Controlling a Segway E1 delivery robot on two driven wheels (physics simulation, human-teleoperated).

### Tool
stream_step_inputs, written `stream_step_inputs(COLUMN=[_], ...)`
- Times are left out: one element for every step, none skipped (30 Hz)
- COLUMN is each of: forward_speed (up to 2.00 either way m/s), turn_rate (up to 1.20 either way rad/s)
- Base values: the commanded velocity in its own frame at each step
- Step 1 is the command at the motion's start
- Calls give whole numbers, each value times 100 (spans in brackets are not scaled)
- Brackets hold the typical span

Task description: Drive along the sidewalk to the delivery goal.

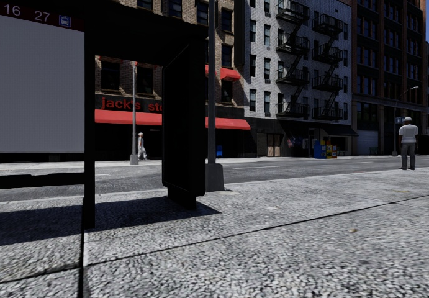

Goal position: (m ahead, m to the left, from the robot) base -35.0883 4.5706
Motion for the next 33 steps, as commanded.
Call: stream_step_inputs(forward_speed=[0, 0, 0, 0, 0, 0, 0, 0, 0, 0, 0, 0, 0, 0, 0, 0, 0, 0, 0, 0, 0, 0, 0, 0, 0, 0, 0, 0, 0, 0, 0, 0, 13], turn_rate=[0, 0, 0, 0, 0, 0, 0, 0, 0, 0, 0, 0, 0, 0, 0, 0, 0, 0, 0, 0, 0, 0, 0, 0, 0, 0, 0, 0, 0, 0, 6, 6, 16])
